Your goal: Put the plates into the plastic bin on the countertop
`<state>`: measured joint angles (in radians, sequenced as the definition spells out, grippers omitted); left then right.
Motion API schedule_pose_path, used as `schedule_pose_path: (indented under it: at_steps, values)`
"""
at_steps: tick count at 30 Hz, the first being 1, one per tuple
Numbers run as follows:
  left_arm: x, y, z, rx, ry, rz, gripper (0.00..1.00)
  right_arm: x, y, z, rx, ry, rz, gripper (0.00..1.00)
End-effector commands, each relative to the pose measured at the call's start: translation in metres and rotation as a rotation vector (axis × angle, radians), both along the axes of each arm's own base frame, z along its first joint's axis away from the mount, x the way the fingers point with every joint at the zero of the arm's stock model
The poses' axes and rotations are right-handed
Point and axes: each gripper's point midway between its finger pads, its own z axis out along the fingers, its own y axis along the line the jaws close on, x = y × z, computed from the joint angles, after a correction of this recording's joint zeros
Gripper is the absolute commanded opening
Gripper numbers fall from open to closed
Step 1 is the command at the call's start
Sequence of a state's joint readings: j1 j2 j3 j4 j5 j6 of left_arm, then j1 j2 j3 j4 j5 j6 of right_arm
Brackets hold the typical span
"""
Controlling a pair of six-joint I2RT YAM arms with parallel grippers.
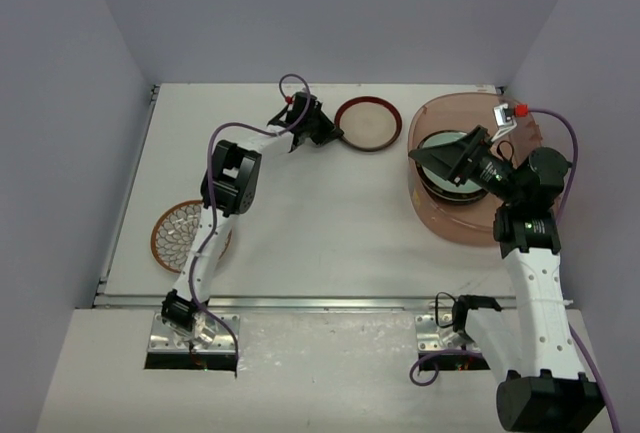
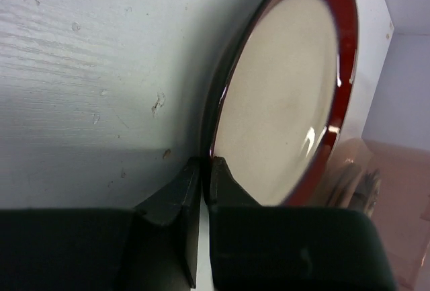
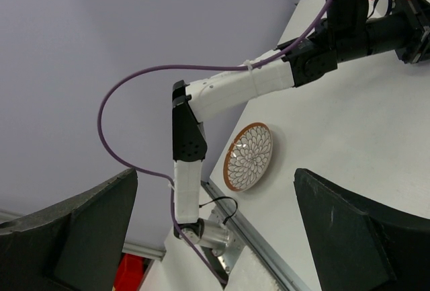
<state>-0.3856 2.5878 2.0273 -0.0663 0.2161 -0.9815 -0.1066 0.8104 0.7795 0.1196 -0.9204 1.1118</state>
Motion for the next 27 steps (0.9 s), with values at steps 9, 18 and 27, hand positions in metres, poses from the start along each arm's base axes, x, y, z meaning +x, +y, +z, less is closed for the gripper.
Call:
schedule_pose_path:
  at_steps: [9,18,27]
  values:
    - [-0.06,0.009,0.064,-0.082,-0.21,-0.117,0.0,0.008,-0.002,-0.004,-0.05,-0.049,-0.02,0.99]
    - [-0.115,0.054,0.173,-0.205,-0.365,-0.212,0.0,0.042,-0.008,-0.028,-0.186,0.061,-0.031,0.99]
    - [-0.194,0.086,0.222,-0.247,-0.433,-0.276,0.0,0.096,-0.017,-0.073,-0.392,0.206,-0.069,0.99]
